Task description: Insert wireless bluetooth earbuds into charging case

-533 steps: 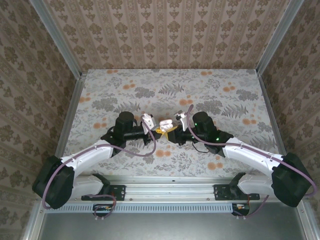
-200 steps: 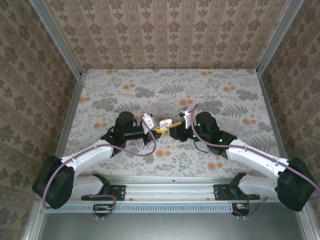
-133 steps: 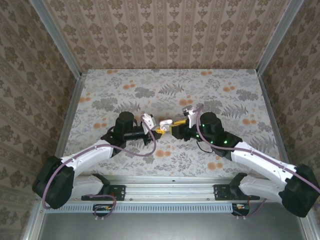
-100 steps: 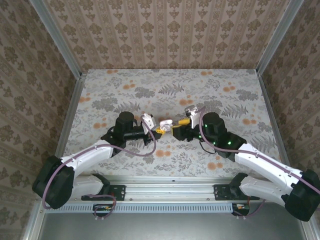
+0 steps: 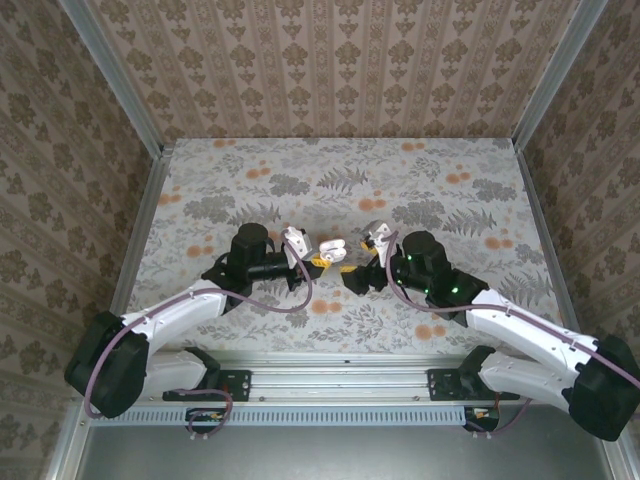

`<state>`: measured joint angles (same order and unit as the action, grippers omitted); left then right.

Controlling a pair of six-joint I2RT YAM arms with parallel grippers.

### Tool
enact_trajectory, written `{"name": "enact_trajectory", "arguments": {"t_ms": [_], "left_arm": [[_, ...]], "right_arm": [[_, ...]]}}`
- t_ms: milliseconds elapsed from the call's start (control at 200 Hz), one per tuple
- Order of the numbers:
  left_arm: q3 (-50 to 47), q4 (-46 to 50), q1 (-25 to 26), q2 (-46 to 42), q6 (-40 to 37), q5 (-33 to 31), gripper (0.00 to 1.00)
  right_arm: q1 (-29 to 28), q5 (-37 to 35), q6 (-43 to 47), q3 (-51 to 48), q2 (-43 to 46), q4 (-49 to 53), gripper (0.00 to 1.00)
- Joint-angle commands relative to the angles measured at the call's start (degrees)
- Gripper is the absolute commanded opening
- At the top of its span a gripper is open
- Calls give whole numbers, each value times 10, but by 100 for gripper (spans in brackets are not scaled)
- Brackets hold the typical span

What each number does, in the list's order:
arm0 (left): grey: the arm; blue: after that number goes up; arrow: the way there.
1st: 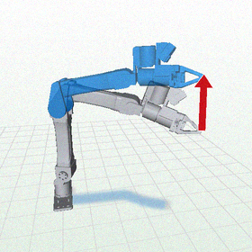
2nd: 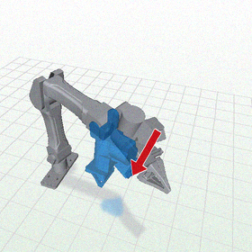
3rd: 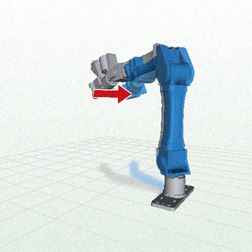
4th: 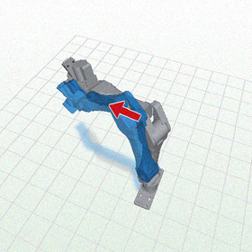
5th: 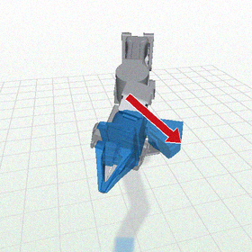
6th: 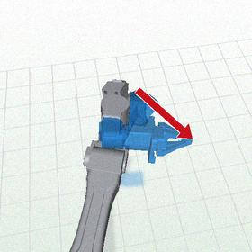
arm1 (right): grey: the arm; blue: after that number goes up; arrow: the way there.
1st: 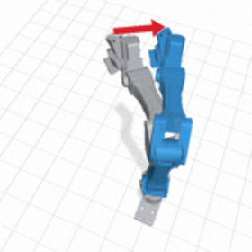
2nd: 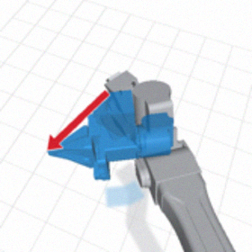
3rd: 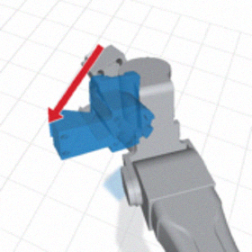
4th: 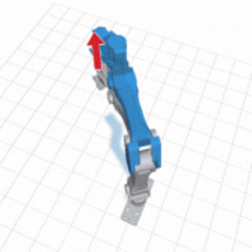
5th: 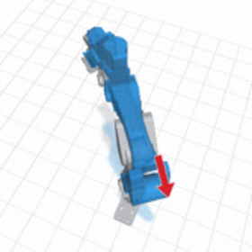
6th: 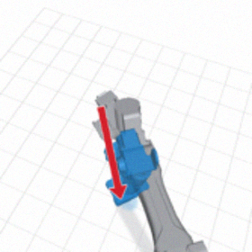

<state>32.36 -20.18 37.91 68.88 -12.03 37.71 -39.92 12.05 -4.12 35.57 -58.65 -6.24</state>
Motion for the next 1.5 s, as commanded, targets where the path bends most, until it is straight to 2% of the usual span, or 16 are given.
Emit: {"name": "enact_trajectory", "arguments": {"t_ms": [0, 195, 1495], "left_arm": [[3, -17, 4, -5, 7, 16, 16], [4, -16, 5, -5, 5, 17, 16], [4, -11, 7, -12, 2, 21, 16]], "right_arm": [[-2, 25, 40, -4, -16, -65, 88], [-1, 39, 32, -1, -48, -98, 88], [10, -50, 1, 2, -81, -132, 82]]}}
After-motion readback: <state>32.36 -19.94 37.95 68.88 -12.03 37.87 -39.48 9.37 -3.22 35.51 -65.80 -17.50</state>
